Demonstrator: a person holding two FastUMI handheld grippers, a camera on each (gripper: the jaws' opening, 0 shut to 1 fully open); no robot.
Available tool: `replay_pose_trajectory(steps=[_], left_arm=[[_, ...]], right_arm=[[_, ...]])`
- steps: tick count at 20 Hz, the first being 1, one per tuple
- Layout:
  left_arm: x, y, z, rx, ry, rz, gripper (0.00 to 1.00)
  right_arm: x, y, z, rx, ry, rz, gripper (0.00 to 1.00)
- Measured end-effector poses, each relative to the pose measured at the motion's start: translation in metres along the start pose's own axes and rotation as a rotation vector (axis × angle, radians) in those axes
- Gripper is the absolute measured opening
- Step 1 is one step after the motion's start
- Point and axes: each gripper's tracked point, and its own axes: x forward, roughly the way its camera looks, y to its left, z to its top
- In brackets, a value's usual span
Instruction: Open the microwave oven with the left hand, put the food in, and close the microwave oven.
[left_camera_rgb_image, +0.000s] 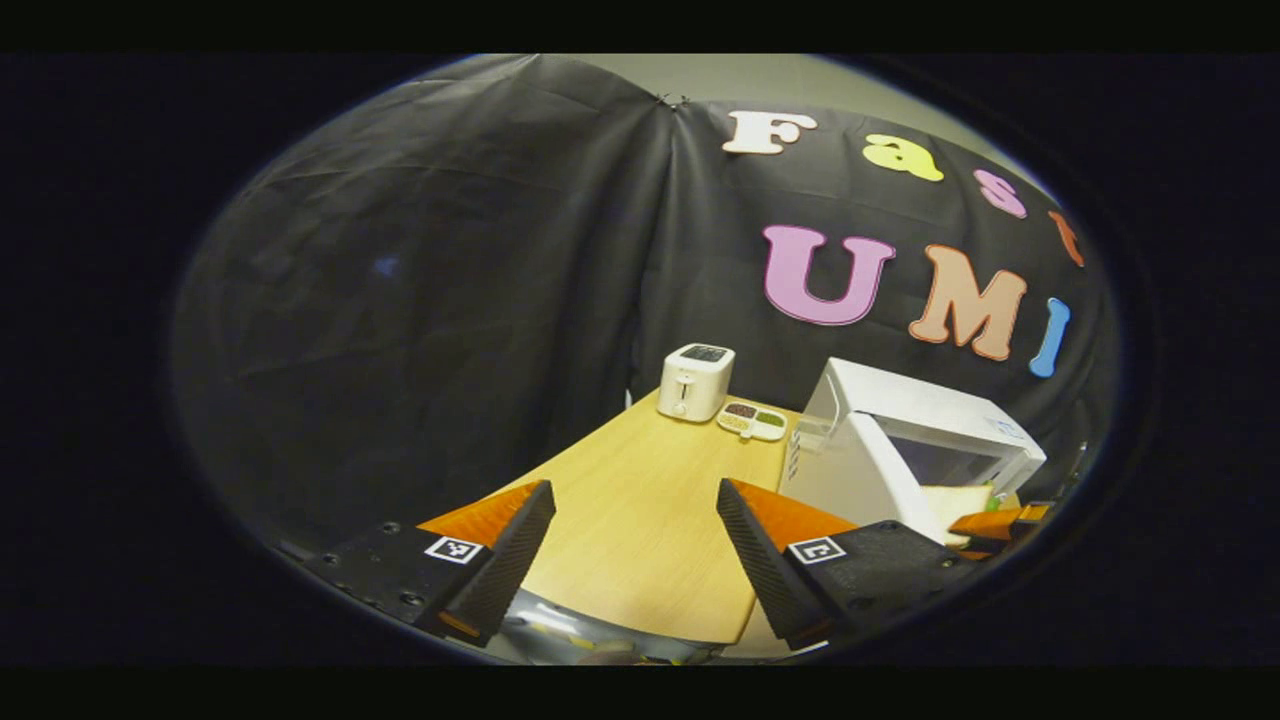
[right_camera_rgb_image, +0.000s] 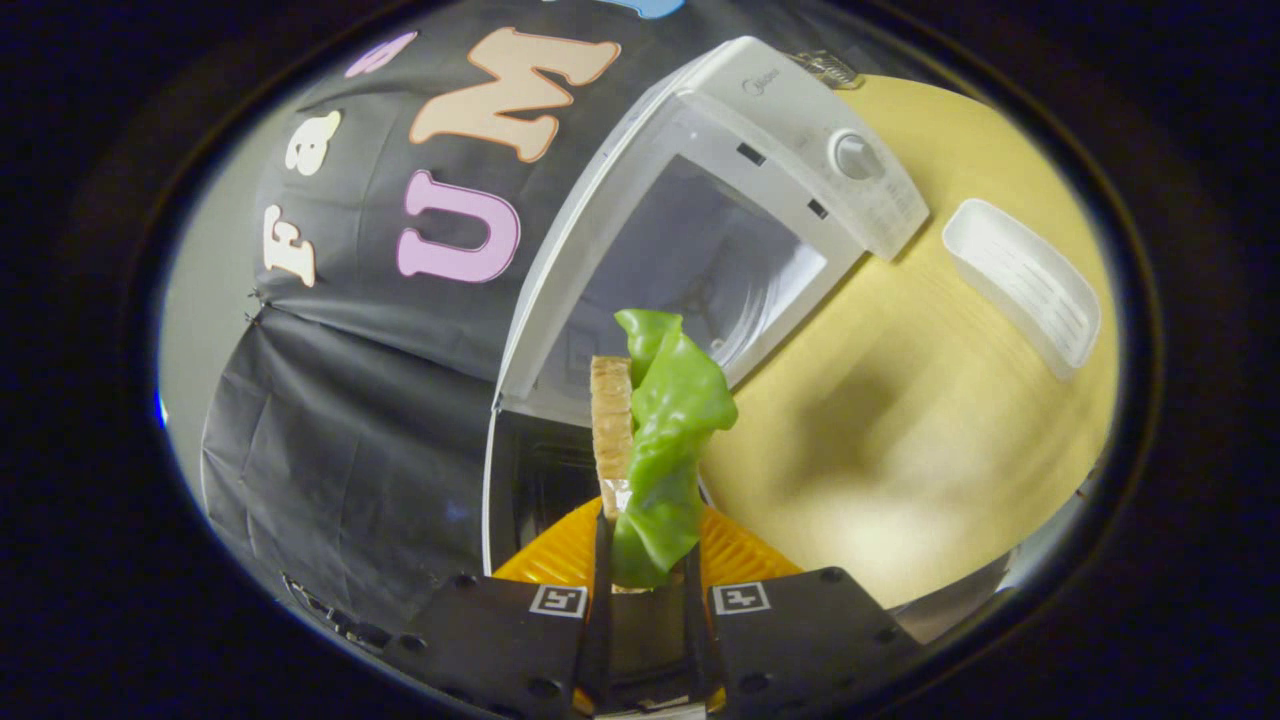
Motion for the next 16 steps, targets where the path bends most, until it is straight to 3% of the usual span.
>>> replay_pose_trajectory(steps=[4,6,7,9,13,14,16], left_arm=[[0.006,0.007,-0.007,0.002,0.025,0.001,0.91],[0.008,0.008,-0.007,0.011,0.026,-0.007,0.95],[0.01,0.008,-0.006,0.019,0.026,-0.012,0.92],[0.012,0.007,-0.009,0.029,0.033,-0.027,0.95],[0.017,0.006,-0.012,0.032,0.047,-0.049,0.92],[0.018,0.004,-0.015,0.03,0.055,-0.058,0.95],[0.02,0.002,-0.019,0.031,0.072,-0.074,0.92]], right_arm=[[0.027,0.006,0.006,-0.021,-0.042,0.013,0.31],[0.038,0.008,0.014,-0.029,-0.073,0.021,0.31],[0.045,0.008,0.02,-0.026,-0.094,0.025,0.31],[0.059,0.007,0.031,-0.026,-0.13,0.025,0.31],[0.085,0.002,0.048,-0.054,-0.19,0.005,0.31],[0.096,0.003,0.052,-0.063,-0.205,-0.001,0.23],[0.113,0.0,0.06,-0.074,-0.224,-0.018,0.23]])
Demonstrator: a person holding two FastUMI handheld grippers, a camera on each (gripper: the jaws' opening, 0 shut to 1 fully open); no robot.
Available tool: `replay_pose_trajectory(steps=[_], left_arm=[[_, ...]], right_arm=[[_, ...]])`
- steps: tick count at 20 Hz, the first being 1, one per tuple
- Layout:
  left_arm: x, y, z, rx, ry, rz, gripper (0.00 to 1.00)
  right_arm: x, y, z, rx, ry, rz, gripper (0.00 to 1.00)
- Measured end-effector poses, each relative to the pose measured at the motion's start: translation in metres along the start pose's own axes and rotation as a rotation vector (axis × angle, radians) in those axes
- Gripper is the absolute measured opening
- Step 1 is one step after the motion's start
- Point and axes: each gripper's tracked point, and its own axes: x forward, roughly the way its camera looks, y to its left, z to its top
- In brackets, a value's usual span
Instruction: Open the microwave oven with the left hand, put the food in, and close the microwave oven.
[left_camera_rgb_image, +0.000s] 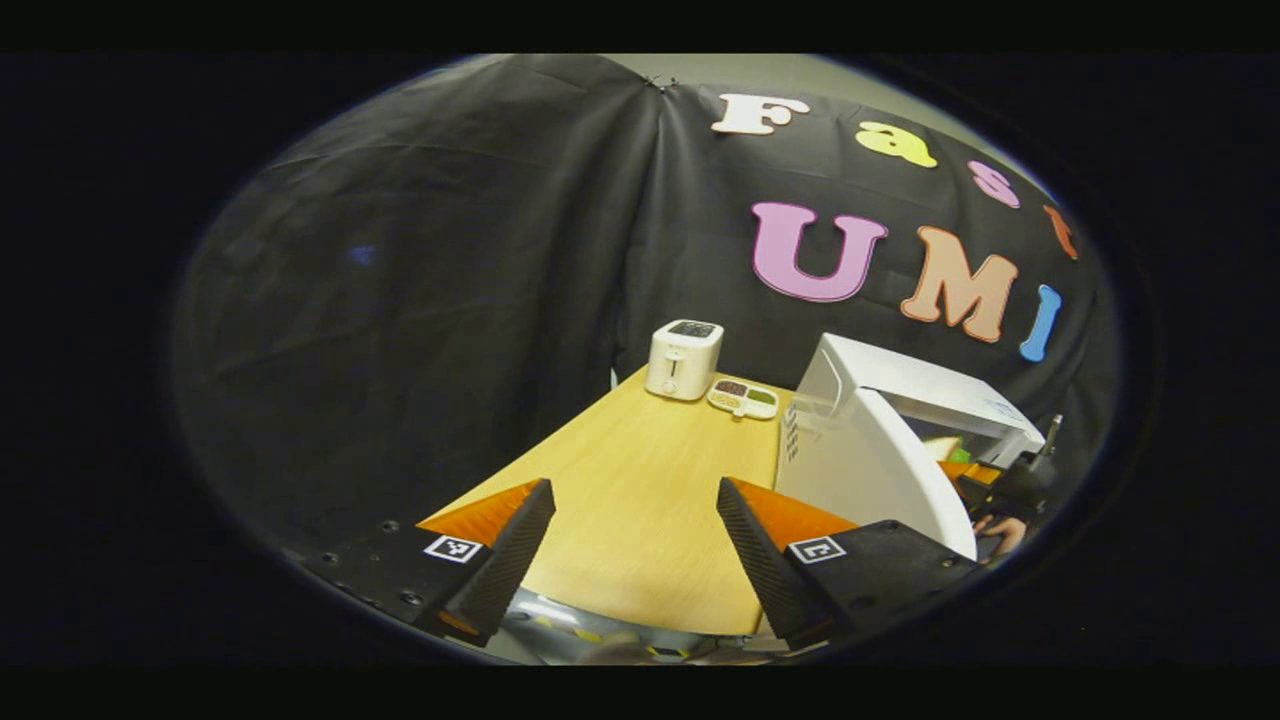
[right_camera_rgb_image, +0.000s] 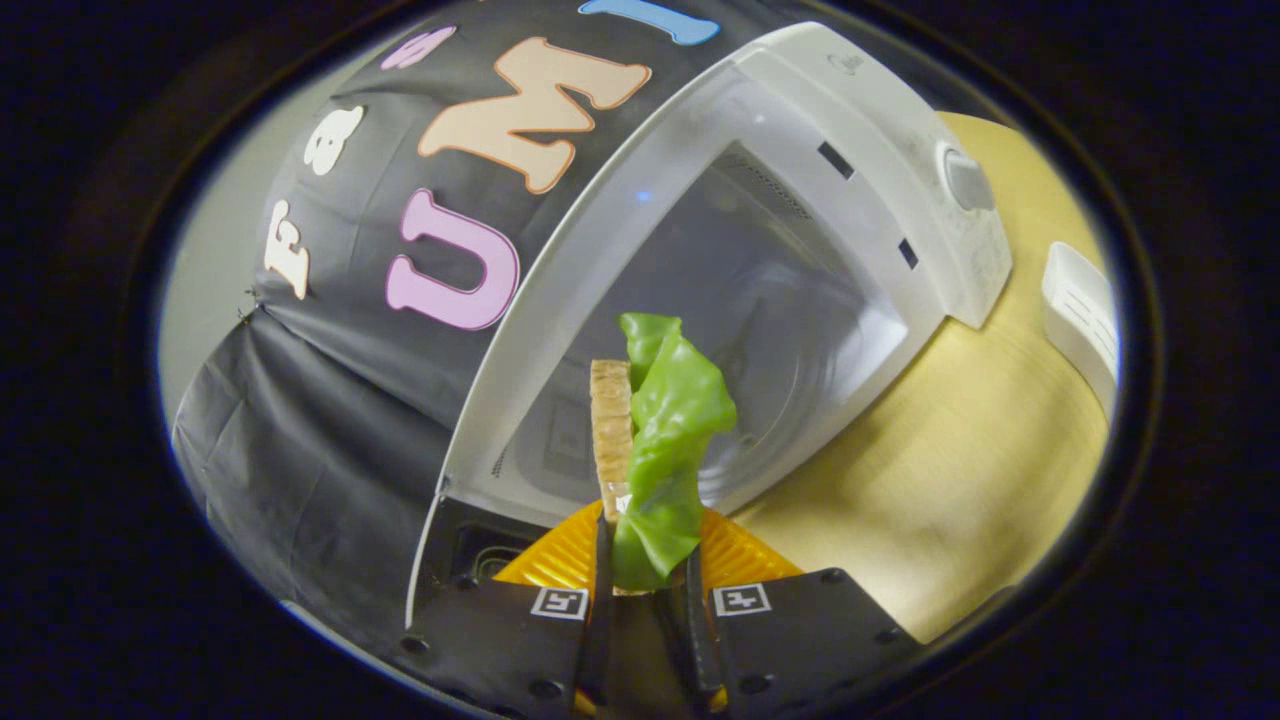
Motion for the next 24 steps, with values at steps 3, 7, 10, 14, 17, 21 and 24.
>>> replay_pose_trajectory(steps=[3,7,10,14,17,21,24], left_arm=[[0.002,0.0,-0.002,0.003,0.014,-0.006,0.95],[0.005,0.002,0.0,0.017,0.015,0.007,0.95],[0.007,0.003,0.0,0.022,0.018,0.01,0.95],[0.008,0.001,-0.003,0.028,0.03,0.004,0.95],[0.01,-0.002,-0.002,0.028,0.03,-0.005,0.95],[0.011,-0.01,-0.005,0.03,0.038,-0.036,0.95],[0.013,-0.013,-0.007,0.033,0.045,-0.055,0.95]], right_arm=[[0.025,-0.004,0.009,-0.033,-0.036,-0.03,0.23],[0.046,-0.013,0.02,-0.117,-0.071,-0.075,0.23],[0.055,-0.015,0.029,-0.147,-0.103,-0.09,0.31],[0.057,-0.03,0.038,-0.23,-0.129,-0.168,0.31],[0.052,-0.041,0.04,-0.358,-0.12,-0.251,0.48],[0.04,-0.035,0.057,-0.553,-0.169,-0.31,0.81],[0.032,-0.035,0.063,-0.681,-0.169,-0.358,0.86]])
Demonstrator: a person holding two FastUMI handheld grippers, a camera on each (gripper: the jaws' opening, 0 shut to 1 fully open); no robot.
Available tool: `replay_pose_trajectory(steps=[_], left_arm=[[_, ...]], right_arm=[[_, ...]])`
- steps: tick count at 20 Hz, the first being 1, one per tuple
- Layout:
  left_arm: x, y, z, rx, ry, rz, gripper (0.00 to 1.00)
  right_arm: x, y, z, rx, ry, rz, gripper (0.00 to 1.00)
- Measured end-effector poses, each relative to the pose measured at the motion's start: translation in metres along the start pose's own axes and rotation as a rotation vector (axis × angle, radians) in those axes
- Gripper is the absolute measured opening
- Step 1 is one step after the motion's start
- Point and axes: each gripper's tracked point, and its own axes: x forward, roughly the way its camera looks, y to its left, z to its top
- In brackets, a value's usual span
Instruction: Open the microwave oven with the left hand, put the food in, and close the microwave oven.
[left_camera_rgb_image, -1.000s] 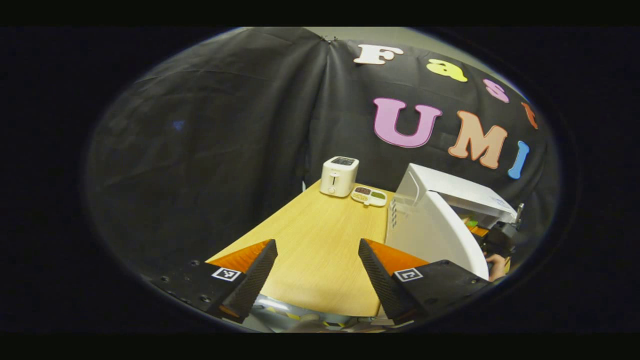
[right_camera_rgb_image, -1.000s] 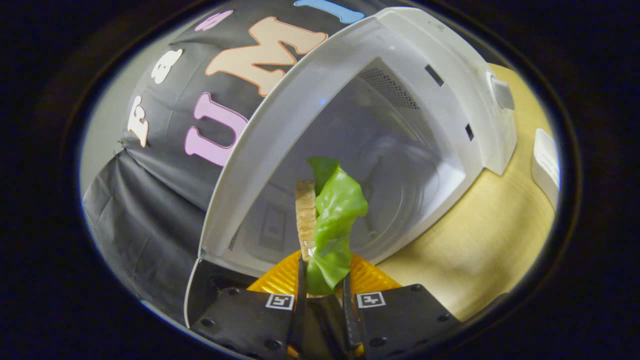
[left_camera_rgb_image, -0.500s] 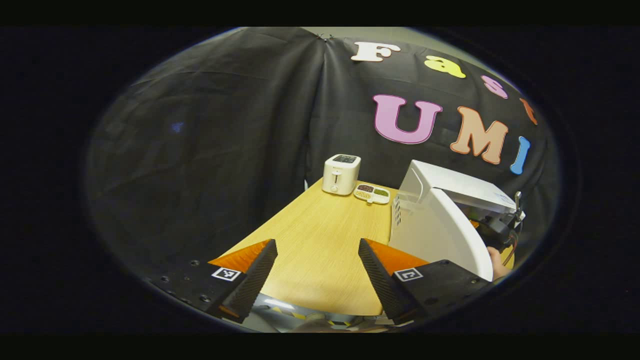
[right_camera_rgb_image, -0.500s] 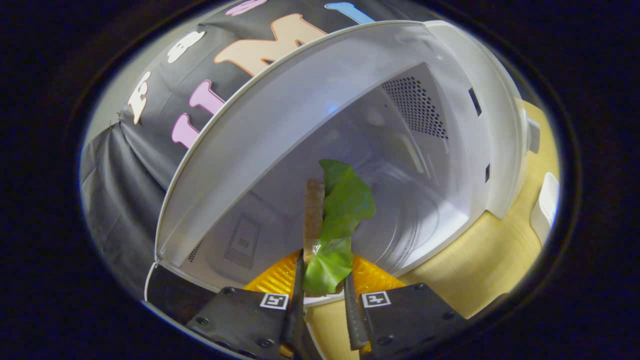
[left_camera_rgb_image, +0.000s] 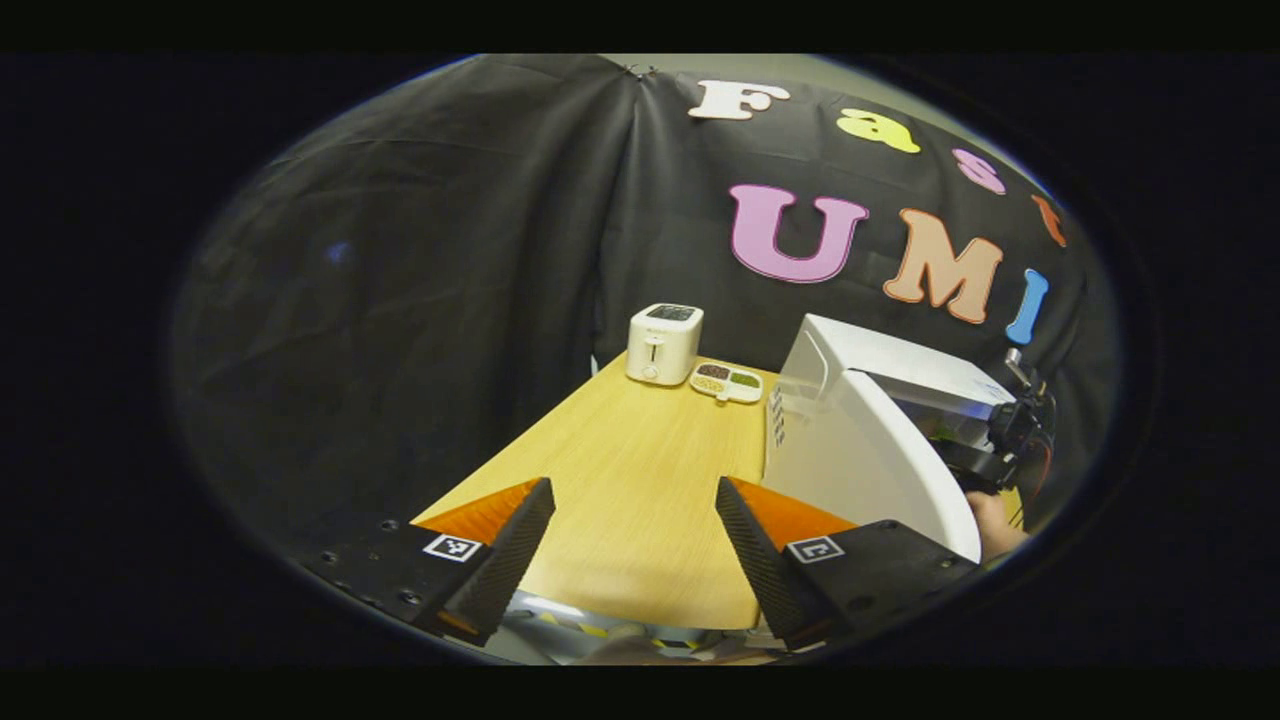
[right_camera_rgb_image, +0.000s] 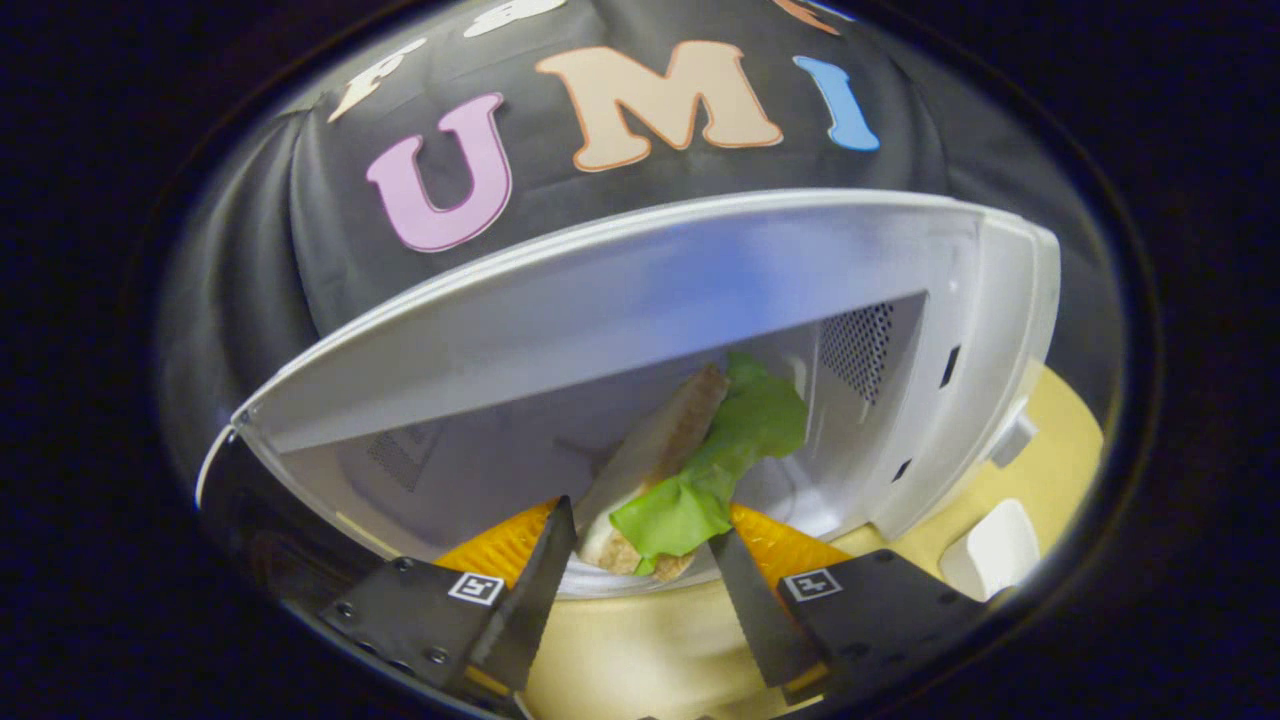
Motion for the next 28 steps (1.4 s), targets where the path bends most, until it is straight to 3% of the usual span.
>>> replay_pose_trajectory(steps=[3,4,7,10,11,13,17,18,20,21,22,28], left_arm=[[0.001,0.0,-0.002,-0.006,0.008,-0.011,0.99],[0.001,0.0,-0.003,-0.009,0.01,-0.012,0.91],[0.001,0.001,-0.004,-0.017,0.012,-0.015,0.95],[0.002,-0.001,-0.005,-0.016,0.014,-0.027,0.95],[0.002,-0.002,-0.005,-0.014,0.015,-0.03,0.95],[0.003,-0.002,-0.007,-0.012,0.019,-0.034,0.99],[0.003,-0.001,-0.008,-0.013,0.028,-0.033,0.9],[0.003,-0.001,-0.01,-0.014,0.029,-0.031,0.95],[0.003,0.001,-0.009,-0.015,0.027,-0.024,0.95],[0.002,0.001,-0.01,-0.016,0.027,-0.022,0.9],[0.002,0.002,-0.01,-0.016,0.027,-0.021,0.95],[0.003,-0.001,-0.009,-0.012,0.026,-0.03,0.95]], right_arm=[[-0.003,-0.005,0.009,-0.146,-0.026,-0.044,0.82],[-0.001,-0.006,0.006,-0.172,-0.026,-0.053,0.86],[0.003,-0.015,0.001,-0.199,-0.004,-0.092,0.85],[0.011,-0.04,-0.016,-0.271,0.06,-0.171,0.9],[0.011,-0.045,-0.024,-0.302,0.086,-0.177,0.99],[0.007,-0.05,-0.024,-0.36,0.061,-0.186,1.0],[0.001,-0.05,-0.022,-0.342,0.029,-0.188,0.99],[0.0,-0.051,-0.023,-0.338,0.032,-0.19,1.0],[-0.003,-0.052,-0.022,-0.353,0.029,-0.194,0.99],[-0.006,-0.053,-0.021,-0.359,0.024,-0.199,0.99],[-0.008,-0.055,-0.02,-0.359,0.018,-0.208,0.99],[-0.026,-0.067,-0.009,-0.325,-0.011,-0.224,0.99]])
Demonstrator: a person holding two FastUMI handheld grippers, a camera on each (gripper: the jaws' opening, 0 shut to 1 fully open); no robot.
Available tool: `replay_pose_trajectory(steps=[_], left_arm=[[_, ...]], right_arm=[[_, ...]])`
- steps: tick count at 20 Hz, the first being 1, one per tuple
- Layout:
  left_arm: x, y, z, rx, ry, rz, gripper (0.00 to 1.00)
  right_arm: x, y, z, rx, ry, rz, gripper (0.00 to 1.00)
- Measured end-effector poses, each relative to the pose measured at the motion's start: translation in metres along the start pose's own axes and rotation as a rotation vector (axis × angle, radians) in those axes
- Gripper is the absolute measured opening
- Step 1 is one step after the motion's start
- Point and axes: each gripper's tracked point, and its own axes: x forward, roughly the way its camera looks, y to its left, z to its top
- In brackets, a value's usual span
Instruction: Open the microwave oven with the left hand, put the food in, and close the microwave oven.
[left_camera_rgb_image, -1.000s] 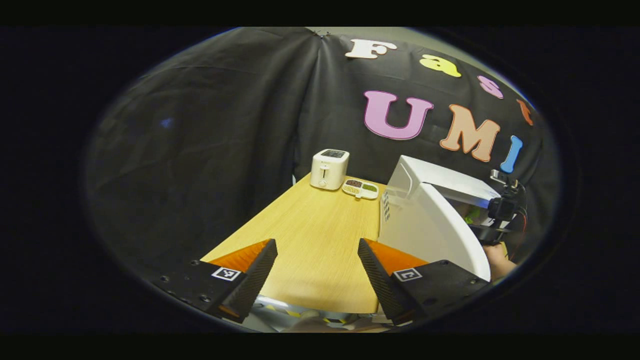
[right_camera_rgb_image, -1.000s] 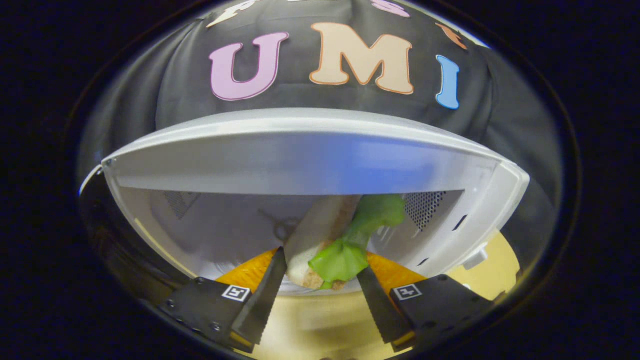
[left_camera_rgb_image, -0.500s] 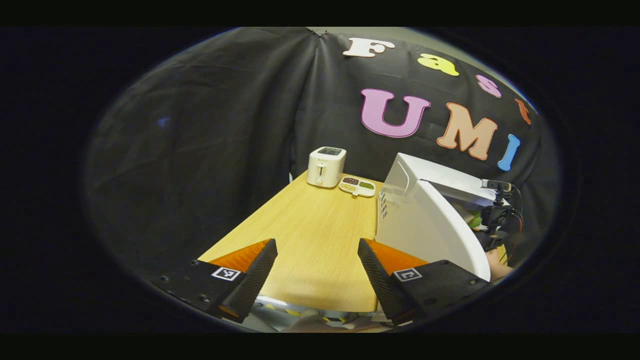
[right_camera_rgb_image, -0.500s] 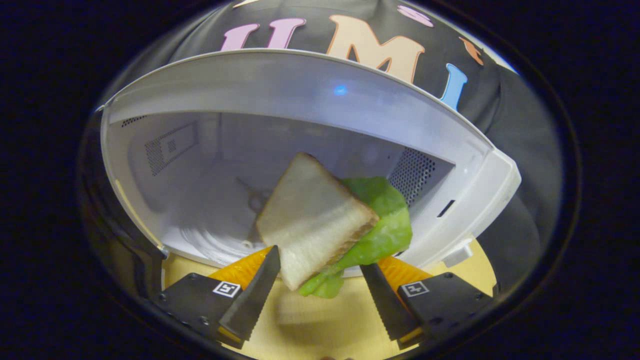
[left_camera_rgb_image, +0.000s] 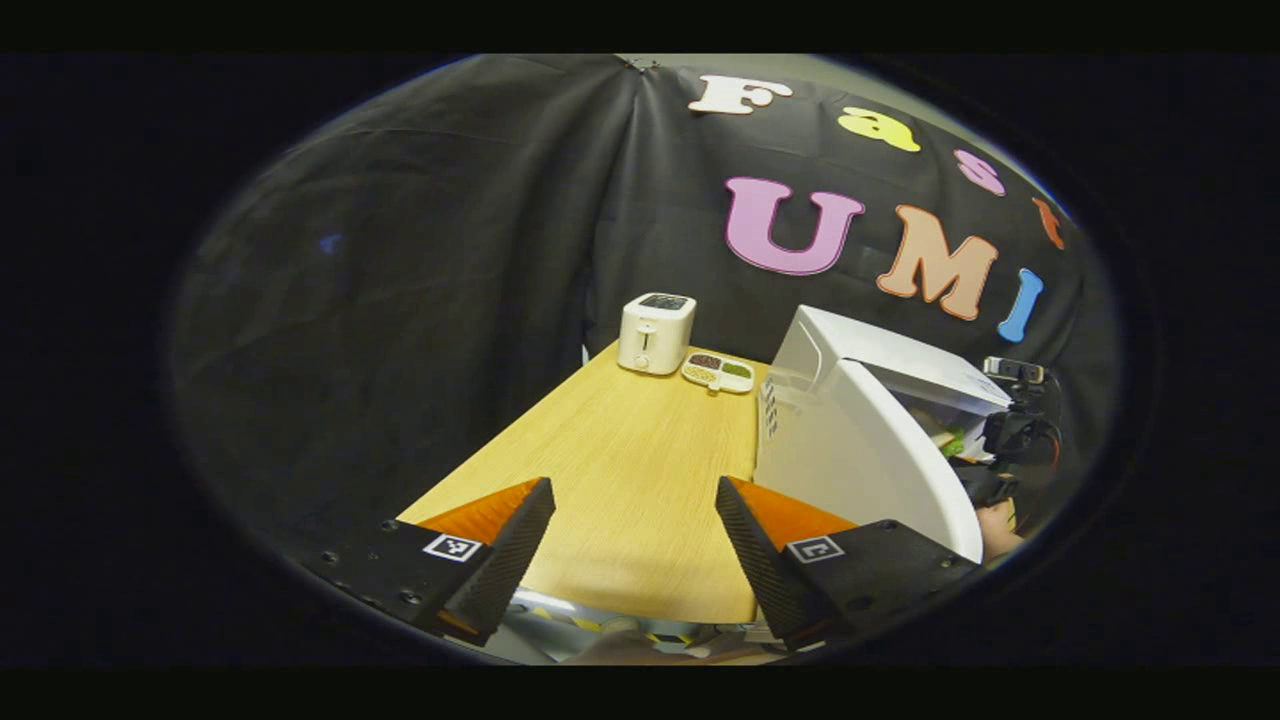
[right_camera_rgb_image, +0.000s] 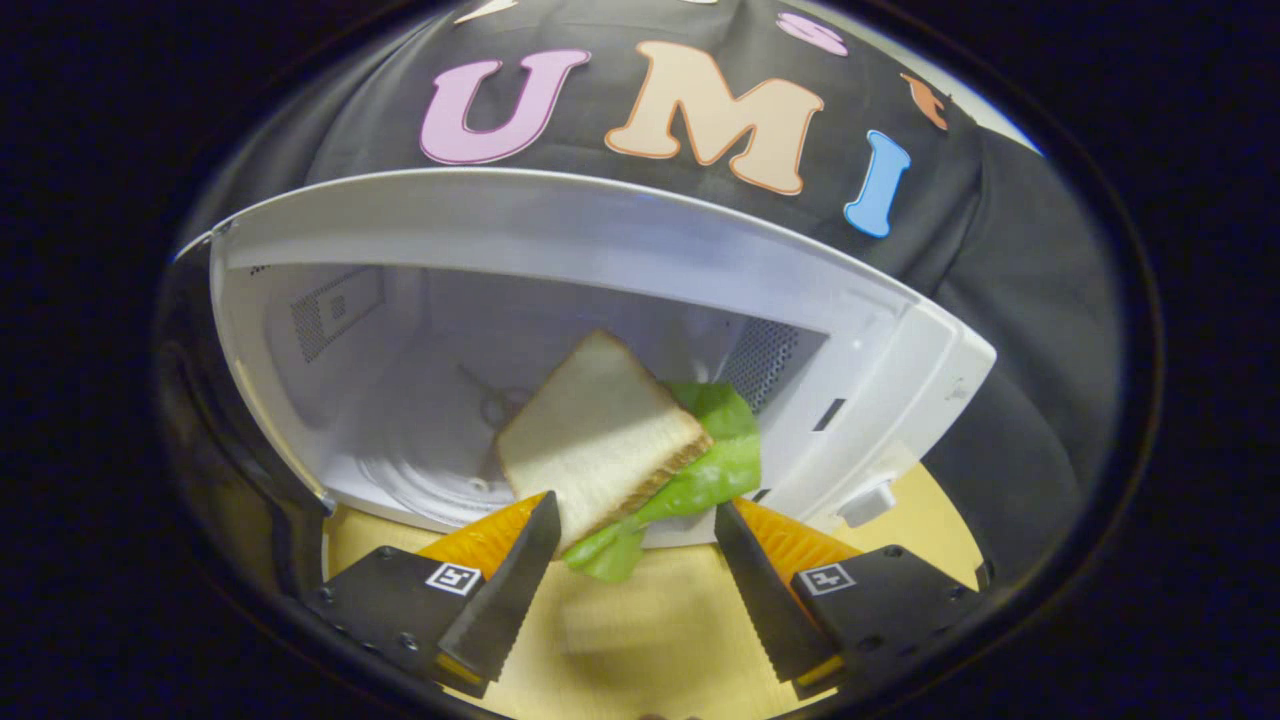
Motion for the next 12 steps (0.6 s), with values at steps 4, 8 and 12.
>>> replay_pose_trajectory(steps=[4,8,12], left_arm=[[0.0,-0.01,-0.001,0.009,0.001,-0.038,0.94],[-0.002,-0.023,-0.002,0.031,0.005,-0.095,0.84],[-0.004,-0.034,-0.014,0.05,0.042,-0.142,0.55]], right_arm=[[-0.019,-0.01,0.013,0.03,-0.048,0.002,0.99],[-0.044,-0.023,0.026,0.073,-0.092,0.008,0.98],[-0.072,-0.036,0.039,0.113,-0.123,0.009,0.98]])
